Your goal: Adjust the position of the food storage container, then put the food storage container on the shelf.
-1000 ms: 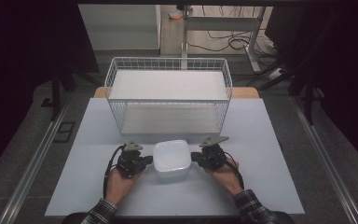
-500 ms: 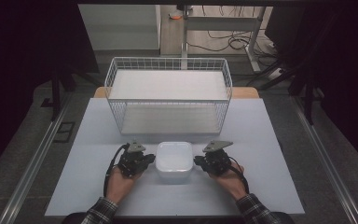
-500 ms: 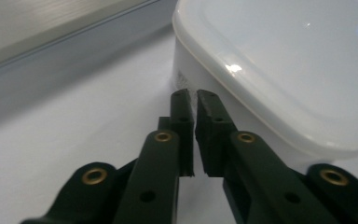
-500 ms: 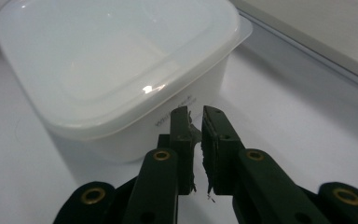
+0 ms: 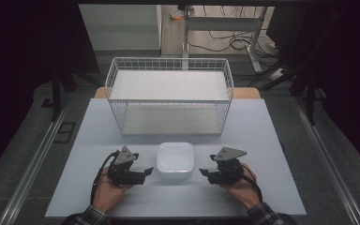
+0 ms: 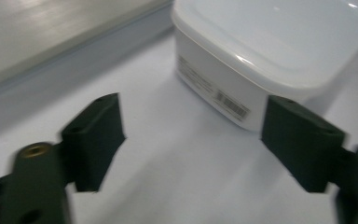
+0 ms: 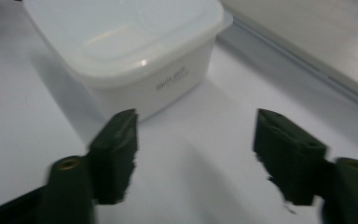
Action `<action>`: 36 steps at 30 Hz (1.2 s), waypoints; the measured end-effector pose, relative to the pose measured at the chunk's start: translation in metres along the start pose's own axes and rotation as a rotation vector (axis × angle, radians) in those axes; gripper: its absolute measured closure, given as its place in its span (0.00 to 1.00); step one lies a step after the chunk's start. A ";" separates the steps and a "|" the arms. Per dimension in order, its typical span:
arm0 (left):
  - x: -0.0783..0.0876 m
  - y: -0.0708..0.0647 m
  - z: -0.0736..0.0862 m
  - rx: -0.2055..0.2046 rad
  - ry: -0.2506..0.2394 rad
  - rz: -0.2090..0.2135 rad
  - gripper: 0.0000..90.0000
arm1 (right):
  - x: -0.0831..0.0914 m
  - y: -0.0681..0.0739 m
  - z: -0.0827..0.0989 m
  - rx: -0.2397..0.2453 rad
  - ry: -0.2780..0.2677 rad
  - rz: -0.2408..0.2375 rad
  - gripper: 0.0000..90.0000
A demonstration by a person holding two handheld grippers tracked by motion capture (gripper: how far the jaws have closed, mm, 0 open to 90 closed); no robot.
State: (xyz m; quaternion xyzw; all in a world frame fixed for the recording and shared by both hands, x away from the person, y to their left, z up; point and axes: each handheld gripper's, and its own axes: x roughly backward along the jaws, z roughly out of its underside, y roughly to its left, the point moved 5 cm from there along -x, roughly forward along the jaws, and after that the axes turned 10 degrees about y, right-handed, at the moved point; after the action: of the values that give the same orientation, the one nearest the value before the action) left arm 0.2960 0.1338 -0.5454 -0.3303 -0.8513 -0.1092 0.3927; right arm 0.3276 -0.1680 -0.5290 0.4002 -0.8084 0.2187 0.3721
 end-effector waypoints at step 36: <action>-0.008 -0.008 -0.024 -0.027 0.004 0.068 0.03 | -0.004 0.001 -0.020 -0.091 -0.050 -0.120 0.01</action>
State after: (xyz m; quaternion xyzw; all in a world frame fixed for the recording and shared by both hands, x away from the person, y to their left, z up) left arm 0.3087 0.1133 -0.5343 -0.3639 -0.8373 -0.1078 0.3935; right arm 0.3370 -0.1528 -0.5194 0.4358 -0.8012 0.1489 0.3821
